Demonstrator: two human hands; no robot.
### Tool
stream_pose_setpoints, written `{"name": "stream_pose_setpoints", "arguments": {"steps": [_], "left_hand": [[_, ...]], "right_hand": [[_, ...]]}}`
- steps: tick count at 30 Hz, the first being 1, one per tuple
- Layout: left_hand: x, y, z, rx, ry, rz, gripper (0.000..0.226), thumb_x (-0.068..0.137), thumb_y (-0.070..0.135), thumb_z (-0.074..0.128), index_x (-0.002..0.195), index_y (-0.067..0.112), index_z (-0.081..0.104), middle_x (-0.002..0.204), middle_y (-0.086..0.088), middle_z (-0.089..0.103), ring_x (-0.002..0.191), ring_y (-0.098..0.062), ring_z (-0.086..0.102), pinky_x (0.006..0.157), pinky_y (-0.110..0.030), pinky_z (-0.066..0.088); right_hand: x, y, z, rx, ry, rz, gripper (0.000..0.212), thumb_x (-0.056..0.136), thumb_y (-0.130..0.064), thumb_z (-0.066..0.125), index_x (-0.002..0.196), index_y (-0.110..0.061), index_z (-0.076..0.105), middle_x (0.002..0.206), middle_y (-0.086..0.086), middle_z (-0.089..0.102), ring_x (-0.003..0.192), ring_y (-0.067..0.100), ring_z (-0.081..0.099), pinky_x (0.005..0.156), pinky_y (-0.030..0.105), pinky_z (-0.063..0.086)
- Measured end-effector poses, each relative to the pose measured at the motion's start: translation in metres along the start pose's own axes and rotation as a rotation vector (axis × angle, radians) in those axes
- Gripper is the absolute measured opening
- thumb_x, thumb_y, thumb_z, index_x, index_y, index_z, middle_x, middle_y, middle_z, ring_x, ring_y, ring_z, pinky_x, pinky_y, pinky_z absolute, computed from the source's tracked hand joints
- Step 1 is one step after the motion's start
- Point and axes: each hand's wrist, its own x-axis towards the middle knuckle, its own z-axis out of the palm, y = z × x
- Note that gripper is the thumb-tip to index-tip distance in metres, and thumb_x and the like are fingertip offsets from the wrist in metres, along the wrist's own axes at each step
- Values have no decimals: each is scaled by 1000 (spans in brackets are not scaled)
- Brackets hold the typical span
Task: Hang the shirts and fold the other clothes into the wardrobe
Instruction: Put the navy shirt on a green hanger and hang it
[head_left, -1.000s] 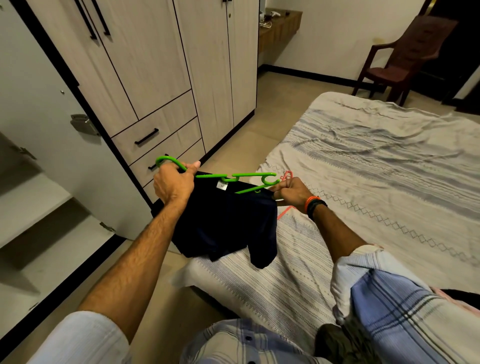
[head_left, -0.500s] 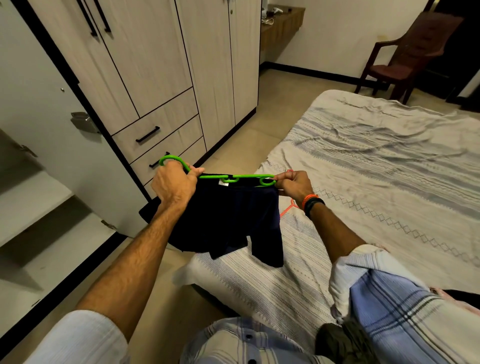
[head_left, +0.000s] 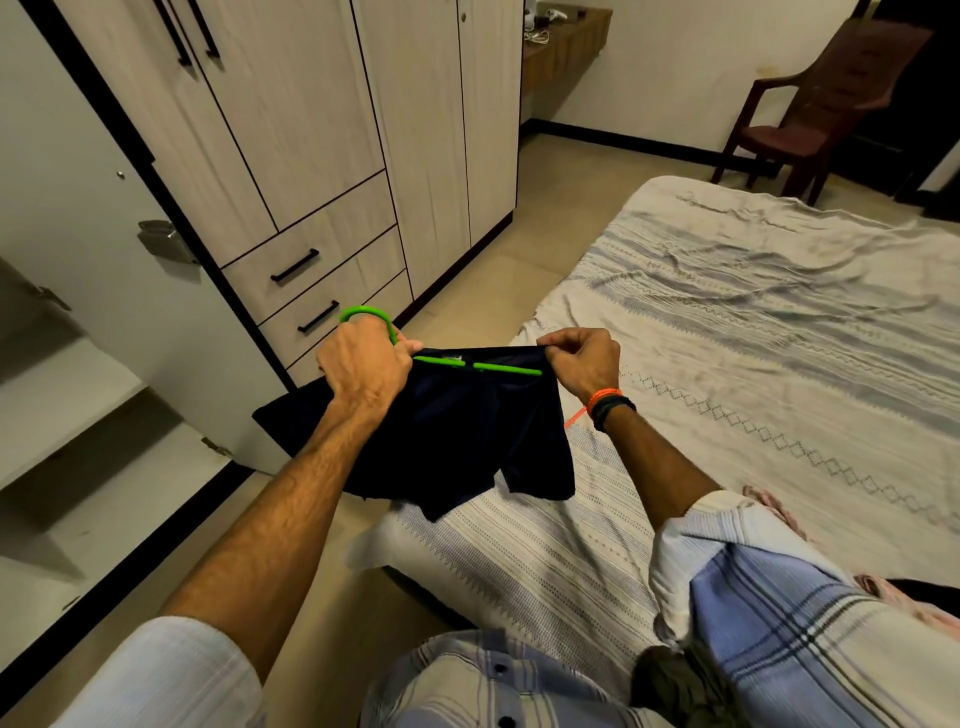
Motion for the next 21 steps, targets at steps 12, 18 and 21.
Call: {"name": "stream_pose_setpoints", "arguments": {"steps": [12,18,21], "left_hand": [[14,-6,-6,6,54,-60,46,79,56,73,82,10,69,70,-3,54,69,-20,48,59,-33,35],[9,-5,-5,71,69,-30,46,79,55,73,79,9,68,68,-4,53,65,-20,49,56,-32,35],[6,-5,-4,136,42,-12,42,80,52,73,75,13,61,67,-4,52,65,-21,51,57,-32,36]], "right_hand": [[5,-1,-9,-118,-17,-101,29,81,8,57,92,-7,79,88,6,76,83,11,66,93,24,53],[4,-5,-13,-138,-36,-87,30,77,8,57,89,-9,79,78,-2,70,70,4,62,85,19,52],[5,-9,-15,-99,-24,-71,30,74,6,57,87,-10,79,74,-5,69,68,0,62,85,20,54]]}}
